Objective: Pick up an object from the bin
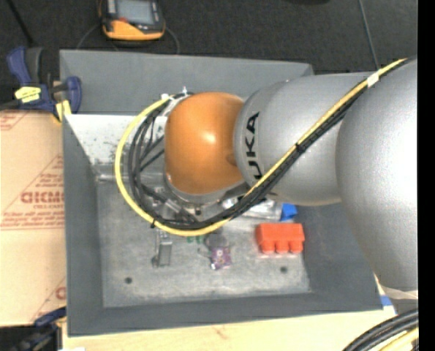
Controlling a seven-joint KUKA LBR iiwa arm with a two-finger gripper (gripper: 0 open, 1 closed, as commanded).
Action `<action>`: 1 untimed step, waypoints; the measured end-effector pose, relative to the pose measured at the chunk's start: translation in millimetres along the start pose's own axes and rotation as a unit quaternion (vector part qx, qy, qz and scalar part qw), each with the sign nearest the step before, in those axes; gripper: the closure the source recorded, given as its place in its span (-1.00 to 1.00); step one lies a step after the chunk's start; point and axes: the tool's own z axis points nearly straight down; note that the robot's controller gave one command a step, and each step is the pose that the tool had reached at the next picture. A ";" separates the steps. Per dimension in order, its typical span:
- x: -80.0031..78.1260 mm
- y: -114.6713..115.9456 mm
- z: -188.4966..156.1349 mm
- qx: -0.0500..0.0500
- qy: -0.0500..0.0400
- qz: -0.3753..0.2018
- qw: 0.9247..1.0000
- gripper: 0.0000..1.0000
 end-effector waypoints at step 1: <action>-82.4 -37.2 62.3 0.001 -0.004 -0.067 0.998 -1.00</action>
Offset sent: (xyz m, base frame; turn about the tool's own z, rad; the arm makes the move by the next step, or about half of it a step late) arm 0.0805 -0.0330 -0.0609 -0.1372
